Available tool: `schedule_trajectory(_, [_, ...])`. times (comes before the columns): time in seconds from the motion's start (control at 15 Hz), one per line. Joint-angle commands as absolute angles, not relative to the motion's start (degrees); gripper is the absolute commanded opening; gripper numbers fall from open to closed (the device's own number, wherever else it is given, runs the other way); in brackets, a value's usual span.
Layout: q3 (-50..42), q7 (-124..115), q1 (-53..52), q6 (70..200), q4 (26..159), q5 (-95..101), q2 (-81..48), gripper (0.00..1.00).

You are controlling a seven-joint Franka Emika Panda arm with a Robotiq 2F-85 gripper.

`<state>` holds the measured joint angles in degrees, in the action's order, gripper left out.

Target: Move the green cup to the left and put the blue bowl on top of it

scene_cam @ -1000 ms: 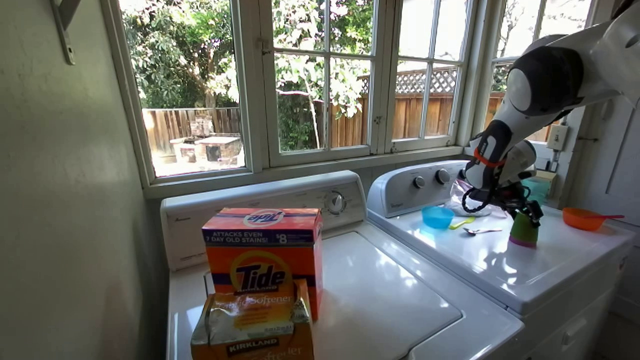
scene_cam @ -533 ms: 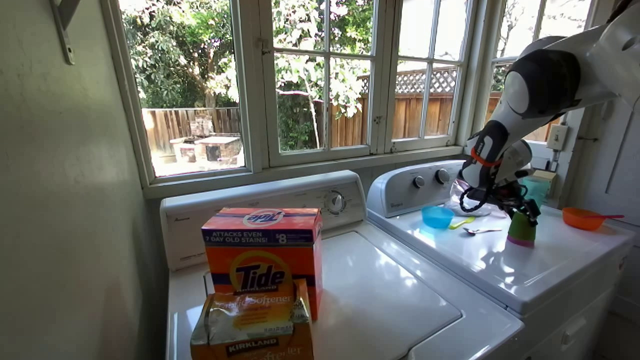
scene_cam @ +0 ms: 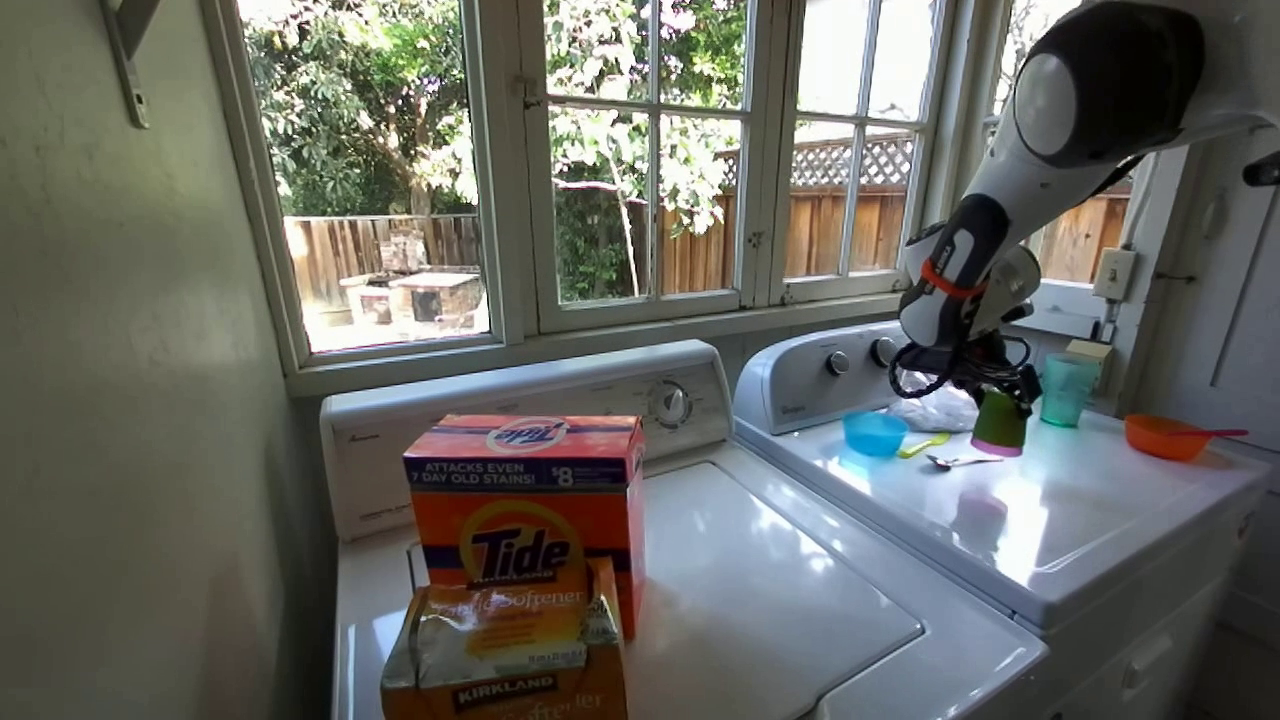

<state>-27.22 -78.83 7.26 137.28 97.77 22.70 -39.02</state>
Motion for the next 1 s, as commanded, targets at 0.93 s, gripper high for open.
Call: schedule_trajectory(0.93, [-24.2, -66.3, -1.2, 152.6, 116.9, 36.7, -20.5, 0.75])
